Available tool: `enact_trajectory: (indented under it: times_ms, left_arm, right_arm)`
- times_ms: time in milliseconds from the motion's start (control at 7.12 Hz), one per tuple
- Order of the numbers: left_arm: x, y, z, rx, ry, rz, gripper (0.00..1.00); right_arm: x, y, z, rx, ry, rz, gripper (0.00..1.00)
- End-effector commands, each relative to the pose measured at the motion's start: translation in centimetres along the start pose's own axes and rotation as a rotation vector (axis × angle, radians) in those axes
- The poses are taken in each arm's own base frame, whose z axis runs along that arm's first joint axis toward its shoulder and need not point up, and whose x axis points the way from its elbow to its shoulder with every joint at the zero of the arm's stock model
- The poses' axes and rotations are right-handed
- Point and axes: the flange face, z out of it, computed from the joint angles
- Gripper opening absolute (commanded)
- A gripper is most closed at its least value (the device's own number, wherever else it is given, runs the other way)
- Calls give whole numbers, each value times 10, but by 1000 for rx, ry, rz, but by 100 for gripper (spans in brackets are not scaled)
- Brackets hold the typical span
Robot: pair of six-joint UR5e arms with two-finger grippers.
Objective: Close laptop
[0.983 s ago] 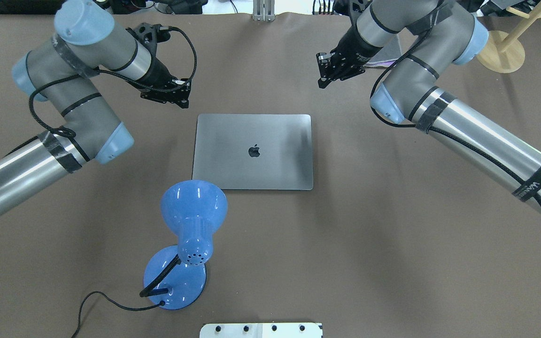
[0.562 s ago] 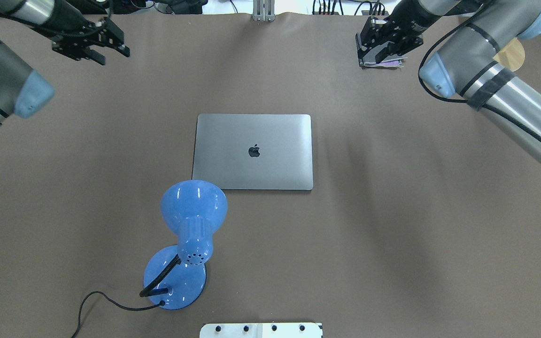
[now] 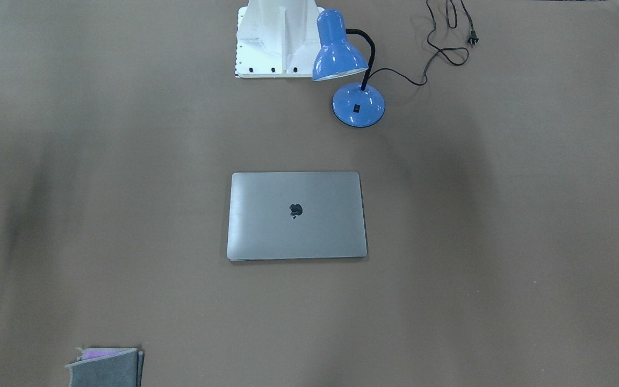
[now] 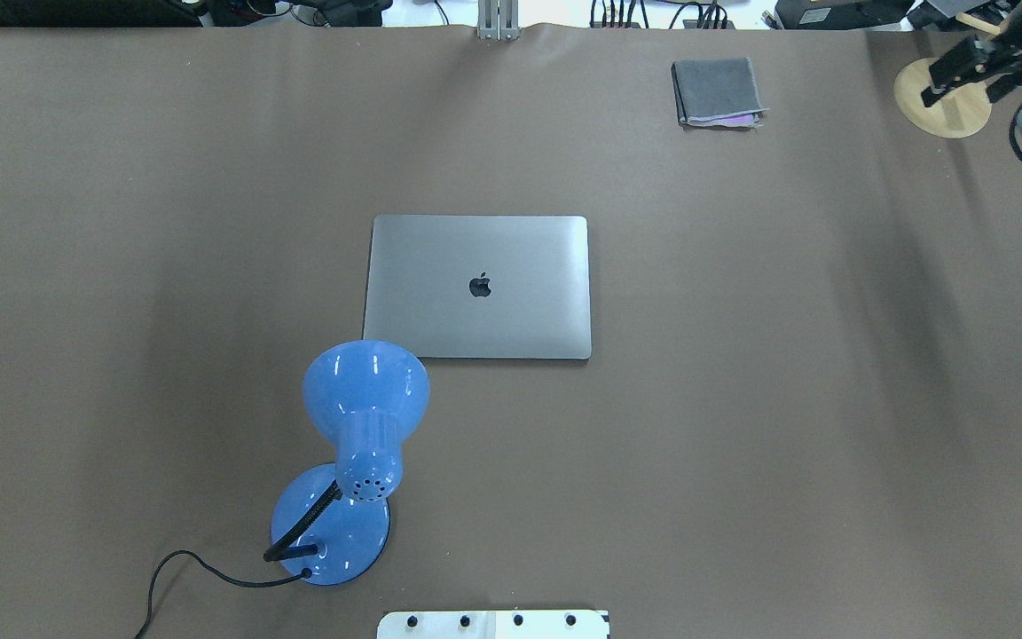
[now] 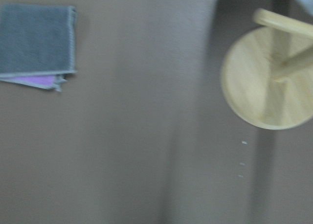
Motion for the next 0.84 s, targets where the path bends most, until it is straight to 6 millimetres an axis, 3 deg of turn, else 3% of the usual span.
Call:
enact_trajectory:
  times_ms: [0,140,281,421,562,702]
  left_arm:
    - [-97,83,-8,-60,-76,48,98]
    - [-110,108,-16,-100,-97,-6,99]
    - [-101,123,-32,-150,-114,-36,99]
    - [-120,161,-42,-198,-126,-66,99]
    - [-125,166,-45,-198,-125,-77,99]
    - [-124,157,-48,-211,-132,-105,99]
  right_arm:
    - [115,83,7,-76,74,23,100]
    - [146,117,8,-113,70,49,100]
    - [161,138,3,-150,60,46,100]
    - [168,156,-15,-183,53,64,100]
    - [163,191,-20,-197,36,64,100]
    - [156,204,-30,-171,-10,69,100]
